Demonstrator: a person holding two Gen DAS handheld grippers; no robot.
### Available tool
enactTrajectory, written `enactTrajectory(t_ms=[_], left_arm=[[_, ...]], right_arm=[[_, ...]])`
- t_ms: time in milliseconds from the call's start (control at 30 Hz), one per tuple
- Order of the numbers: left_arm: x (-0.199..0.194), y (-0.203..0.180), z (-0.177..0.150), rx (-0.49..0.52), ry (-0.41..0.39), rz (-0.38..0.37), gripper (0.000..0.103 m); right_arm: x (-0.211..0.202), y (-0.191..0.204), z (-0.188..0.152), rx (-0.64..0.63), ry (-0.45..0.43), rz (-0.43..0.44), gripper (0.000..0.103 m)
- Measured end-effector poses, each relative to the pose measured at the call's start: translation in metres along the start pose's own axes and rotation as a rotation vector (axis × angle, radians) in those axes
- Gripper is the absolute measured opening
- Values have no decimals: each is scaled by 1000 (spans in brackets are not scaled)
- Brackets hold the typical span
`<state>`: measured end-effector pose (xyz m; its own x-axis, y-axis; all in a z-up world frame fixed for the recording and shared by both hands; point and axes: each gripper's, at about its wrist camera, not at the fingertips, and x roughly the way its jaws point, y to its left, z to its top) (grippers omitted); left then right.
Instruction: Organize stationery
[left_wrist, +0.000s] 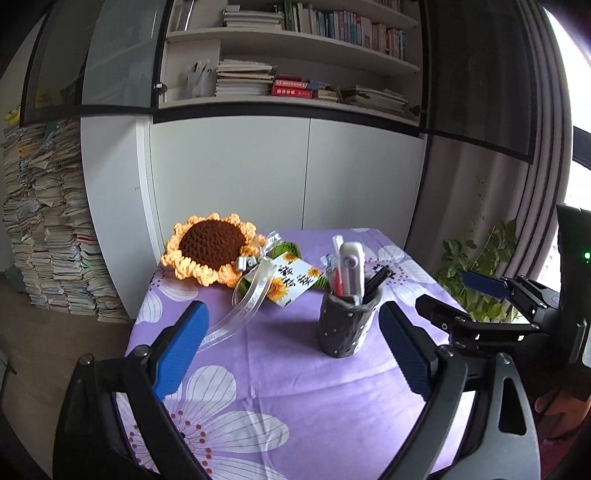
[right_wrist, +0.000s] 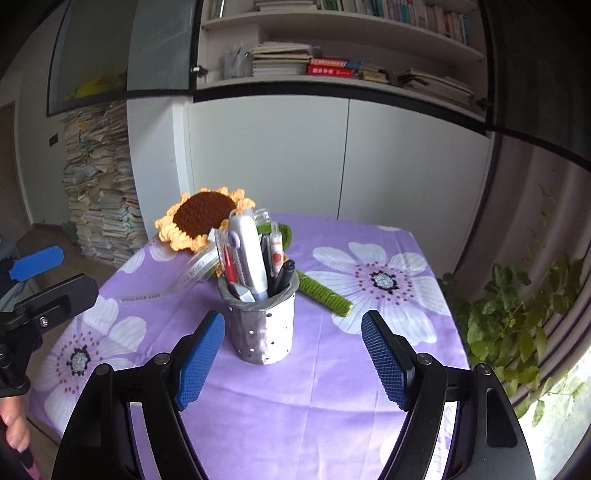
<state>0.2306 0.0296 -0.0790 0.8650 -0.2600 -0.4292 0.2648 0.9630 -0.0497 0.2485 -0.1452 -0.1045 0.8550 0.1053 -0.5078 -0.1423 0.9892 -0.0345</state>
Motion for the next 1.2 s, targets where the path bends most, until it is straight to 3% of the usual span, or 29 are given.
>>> enactTrajectory(t_ms=[67,233,567,733,1000,1200], left_arm=[[-19,-11,10,6,-48,-9,101],[-67,-42,21,71,-133,11,102],[-141,-68,12,101,-183,38,102],[-173,-74,16,102,-250,51,102],[-196,-72,20,48,-285,91,102],[-207,-83,20,62,-320,90,102]], right_arm=[[-22,-3,5,20,-38,-22,78],[-77,-10,12,80,-126,-78,86],[-187,-11,10,100,-282,-96,86],[-229,-5,5,87,-379,-144,97],[-265,-4,-6,91,-441,-149,97],[-280,-5,-13,92,-470,-144,98]])
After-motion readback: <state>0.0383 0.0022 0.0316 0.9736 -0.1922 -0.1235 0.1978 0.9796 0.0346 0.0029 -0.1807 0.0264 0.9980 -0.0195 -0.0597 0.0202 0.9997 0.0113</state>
